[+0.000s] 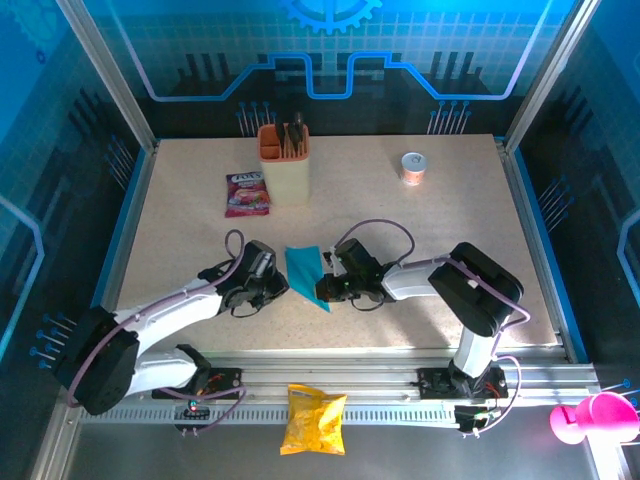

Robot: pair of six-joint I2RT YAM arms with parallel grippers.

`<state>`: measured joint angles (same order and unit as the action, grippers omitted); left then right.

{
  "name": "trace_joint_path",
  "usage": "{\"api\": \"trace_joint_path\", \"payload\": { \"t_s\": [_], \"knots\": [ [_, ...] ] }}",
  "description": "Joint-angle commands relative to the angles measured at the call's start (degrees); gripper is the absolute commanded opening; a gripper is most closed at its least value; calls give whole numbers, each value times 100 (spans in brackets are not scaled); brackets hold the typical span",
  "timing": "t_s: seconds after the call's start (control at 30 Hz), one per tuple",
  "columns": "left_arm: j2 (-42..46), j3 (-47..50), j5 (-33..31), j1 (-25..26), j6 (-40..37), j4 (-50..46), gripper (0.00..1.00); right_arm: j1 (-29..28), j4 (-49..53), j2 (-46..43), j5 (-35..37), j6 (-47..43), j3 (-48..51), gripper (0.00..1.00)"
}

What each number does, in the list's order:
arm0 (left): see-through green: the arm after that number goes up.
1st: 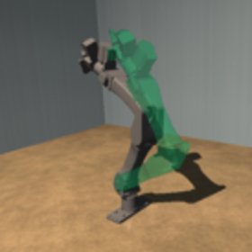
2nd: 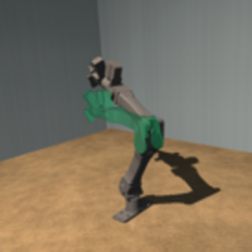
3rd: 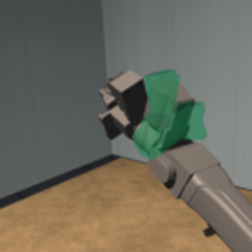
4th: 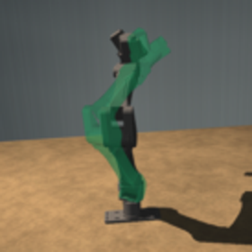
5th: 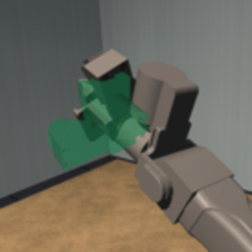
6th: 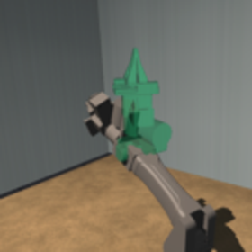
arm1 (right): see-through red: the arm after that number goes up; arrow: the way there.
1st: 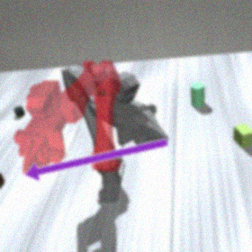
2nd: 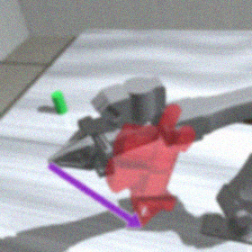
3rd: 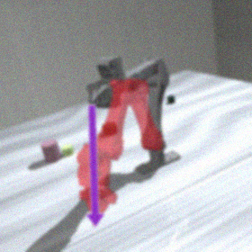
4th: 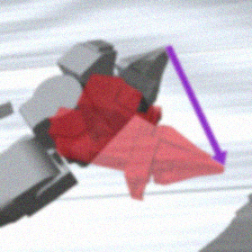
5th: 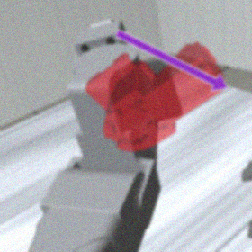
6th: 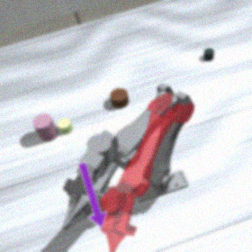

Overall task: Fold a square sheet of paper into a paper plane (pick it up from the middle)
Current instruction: Fourth fold the wing at the center of the table.

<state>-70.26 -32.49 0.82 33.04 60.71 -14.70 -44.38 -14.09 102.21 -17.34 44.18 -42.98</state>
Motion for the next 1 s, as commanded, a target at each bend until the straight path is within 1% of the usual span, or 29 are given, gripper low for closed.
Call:
{"api": "trace_joint_path", "payload": {
  "t_s": [0.0, 0.17, 0.3, 0.43, 0.5, 0.77, 0.97],
  "knots": [
    [-140, -129, -20, 40, -321, 8, 14, 130, 687, 341, -440, 17, -45, 0],
    [-268, -121, -5, 46, -425, 71, 14, 227, 1045, 397, -604, -59, -184, 0],
    [-293, -144, 6, 62, -479, 111, 14, 237, 1098, 389, -498, -18, -104, 0],
    [-290, -218, -11, 67, -544, 118, 12, 237, 704, 344, -346, 178, 195, 0],
    [-298, -256, -18, 80, -564, 110, 11, 241, 351, 339, -294, 322, 399, 0],
    [-392, -307, -60, 115, -574, 120, 10, 246, -766, 462, -372, 757, 899, 0],
    [-554, -312, -21, 133, -520, 499, 10, 246, -1040, 523, -371, 861, 1050, 0]
  ]
}}
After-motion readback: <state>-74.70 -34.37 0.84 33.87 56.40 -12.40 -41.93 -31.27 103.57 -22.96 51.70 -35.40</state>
